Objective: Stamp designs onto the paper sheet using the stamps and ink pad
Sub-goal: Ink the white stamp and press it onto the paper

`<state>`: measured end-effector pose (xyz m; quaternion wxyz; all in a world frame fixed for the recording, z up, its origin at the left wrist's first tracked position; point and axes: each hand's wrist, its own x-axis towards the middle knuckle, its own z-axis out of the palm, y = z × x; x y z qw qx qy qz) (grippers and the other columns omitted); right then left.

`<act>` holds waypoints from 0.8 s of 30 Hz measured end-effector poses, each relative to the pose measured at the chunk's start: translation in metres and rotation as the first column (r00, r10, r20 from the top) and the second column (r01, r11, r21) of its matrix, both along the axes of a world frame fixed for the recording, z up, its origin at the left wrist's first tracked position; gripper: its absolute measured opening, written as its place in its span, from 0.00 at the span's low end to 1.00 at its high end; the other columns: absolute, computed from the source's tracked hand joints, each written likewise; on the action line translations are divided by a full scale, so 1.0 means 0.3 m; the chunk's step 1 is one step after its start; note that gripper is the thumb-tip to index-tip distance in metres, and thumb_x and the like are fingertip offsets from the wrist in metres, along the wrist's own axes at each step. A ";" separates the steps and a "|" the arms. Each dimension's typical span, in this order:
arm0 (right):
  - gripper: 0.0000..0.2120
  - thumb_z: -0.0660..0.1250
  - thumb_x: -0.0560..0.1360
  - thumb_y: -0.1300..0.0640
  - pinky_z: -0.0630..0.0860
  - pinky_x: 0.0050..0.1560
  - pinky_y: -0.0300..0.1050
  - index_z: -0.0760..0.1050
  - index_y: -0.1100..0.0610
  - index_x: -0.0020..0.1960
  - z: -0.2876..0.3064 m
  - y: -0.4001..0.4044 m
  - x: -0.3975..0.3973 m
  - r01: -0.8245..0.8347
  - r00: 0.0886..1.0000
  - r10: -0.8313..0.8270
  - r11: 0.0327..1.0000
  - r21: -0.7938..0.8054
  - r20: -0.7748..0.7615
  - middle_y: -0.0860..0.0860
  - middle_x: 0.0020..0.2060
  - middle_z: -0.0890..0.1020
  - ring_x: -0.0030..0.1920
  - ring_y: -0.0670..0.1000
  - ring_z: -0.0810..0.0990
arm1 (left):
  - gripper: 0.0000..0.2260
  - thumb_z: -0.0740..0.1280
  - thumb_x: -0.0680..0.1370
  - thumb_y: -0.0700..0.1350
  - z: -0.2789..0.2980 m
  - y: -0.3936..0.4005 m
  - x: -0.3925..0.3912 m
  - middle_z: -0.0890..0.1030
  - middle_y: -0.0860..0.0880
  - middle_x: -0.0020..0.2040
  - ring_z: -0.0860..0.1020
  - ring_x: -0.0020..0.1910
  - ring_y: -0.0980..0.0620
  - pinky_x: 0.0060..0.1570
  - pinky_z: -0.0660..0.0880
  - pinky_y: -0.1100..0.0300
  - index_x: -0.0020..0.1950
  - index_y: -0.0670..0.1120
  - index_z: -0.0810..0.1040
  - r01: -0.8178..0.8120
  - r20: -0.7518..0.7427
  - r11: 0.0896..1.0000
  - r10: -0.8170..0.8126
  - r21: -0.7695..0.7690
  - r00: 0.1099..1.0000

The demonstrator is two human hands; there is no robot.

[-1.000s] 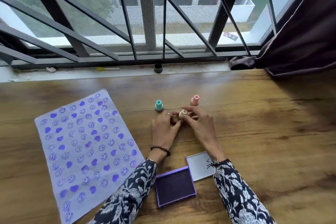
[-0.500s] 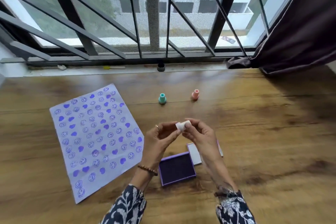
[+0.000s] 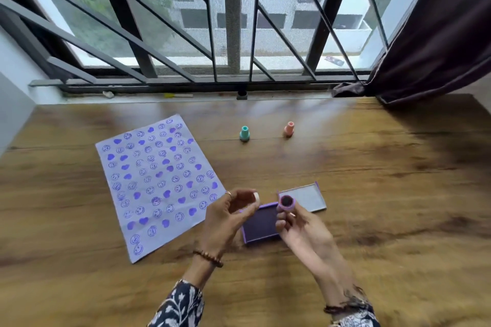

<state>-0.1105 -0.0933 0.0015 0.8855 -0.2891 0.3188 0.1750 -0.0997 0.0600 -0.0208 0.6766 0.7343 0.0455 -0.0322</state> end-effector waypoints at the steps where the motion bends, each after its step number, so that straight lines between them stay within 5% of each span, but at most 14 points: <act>1: 0.09 0.57 0.76 0.61 0.75 0.26 0.35 0.75 0.63 0.46 0.001 -0.009 -0.015 -0.012 1.000 0.012 0.999 0.034 0.003 0.55 0.35 0.76 0.32 0.48 0.72 | 0.10 0.72 0.69 0.37 -0.005 0.013 -0.001 0.83 0.55 0.40 0.80 0.38 0.65 0.42 0.75 0.74 0.43 0.52 0.80 -0.014 0.001 1.000 0.014 0.021 1.000; 5: 0.06 0.61 0.73 0.63 0.78 0.29 0.35 0.77 0.62 0.44 -0.021 -0.018 -0.063 -0.022 0.999 0.022 1.000 -0.004 0.028 0.53 0.33 0.83 0.32 0.46 0.80 | 0.08 0.70 0.72 0.38 -0.037 0.053 -0.011 0.81 0.55 0.40 0.78 0.38 0.69 0.40 0.72 0.78 0.43 0.51 0.78 0.010 0.007 0.991 -0.011 0.136 1.000; 8: 0.07 0.62 0.75 0.64 0.78 0.36 0.35 0.79 0.59 0.45 -0.060 -0.001 -0.088 -0.041 0.993 0.069 0.965 -0.259 0.100 0.52 0.37 0.84 0.36 0.45 0.81 | 0.06 0.70 0.72 0.39 -0.071 0.064 -0.021 0.81 0.55 0.40 0.78 0.39 0.68 0.44 0.73 0.76 0.45 0.50 0.77 0.071 -0.015 0.978 -0.069 0.194 0.998; 10: 0.04 0.66 0.73 0.62 0.77 0.42 0.38 0.79 0.56 0.45 -0.077 0.015 -0.103 -0.073 0.976 0.182 0.795 -0.602 0.123 0.54 0.41 0.84 0.40 0.48 0.81 | 0.06 0.70 0.73 0.41 -0.090 0.068 -0.024 0.81 0.57 0.41 0.79 0.41 0.67 0.47 0.75 0.73 0.47 0.49 0.76 0.087 -0.024 0.966 -0.083 0.243 0.996; 13: 0.03 0.72 0.70 0.55 0.75 0.43 0.31 0.79 0.48 0.40 -0.078 0.036 -0.120 -0.025 0.929 0.351 0.373 -0.928 0.116 0.50 0.42 0.83 0.41 0.41 0.81 | 0.06 0.69 0.73 0.42 -0.103 0.069 -0.027 0.80 0.59 0.42 0.79 0.42 0.68 0.47 0.74 0.74 0.48 0.49 0.76 0.087 -0.022 0.963 -0.084 0.253 0.996; 16: 0.10 0.72 0.70 0.57 0.70 0.38 0.23 0.76 0.42 0.37 -0.069 0.049 -0.125 0.072 0.858 0.496 0.138 -0.988 0.132 0.46 0.41 0.79 0.41 0.37 0.79 | 0.05 0.68 0.73 0.43 -0.104 0.070 -0.027 0.81 0.57 0.43 0.79 0.43 0.67 0.47 0.74 0.72 0.48 0.49 0.75 0.093 -0.027 0.959 -0.089 0.266 0.996; 20: 0.07 0.68 0.73 0.61 0.74 0.46 0.33 0.77 0.53 0.50 -0.067 0.058 -0.121 0.109 0.799 0.596 -0.018 -0.994 0.077 0.43 0.45 0.75 0.42 0.41 0.77 | 0.06 0.68 0.74 0.42 -0.102 0.070 -0.026 0.81 0.54 0.43 0.78 0.42 0.68 0.46 0.73 0.74 0.49 0.47 0.75 0.087 -0.025 0.963 -0.083 0.255 0.996; 24: 0.06 0.65 0.75 0.62 0.74 0.43 0.34 0.78 0.54 0.49 -0.057 0.063 -0.119 0.178 0.732 0.681 -0.229 -0.957 -0.027 0.44 0.45 0.76 0.40 0.43 0.77 | 0.06 0.68 0.74 0.42 -0.101 0.071 -0.024 0.82 0.51 0.44 0.78 0.42 0.66 0.46 0.74 0.73 0.49 0.46 0.75 0.081 -0.029 0.963 -0.076 0.259 0.997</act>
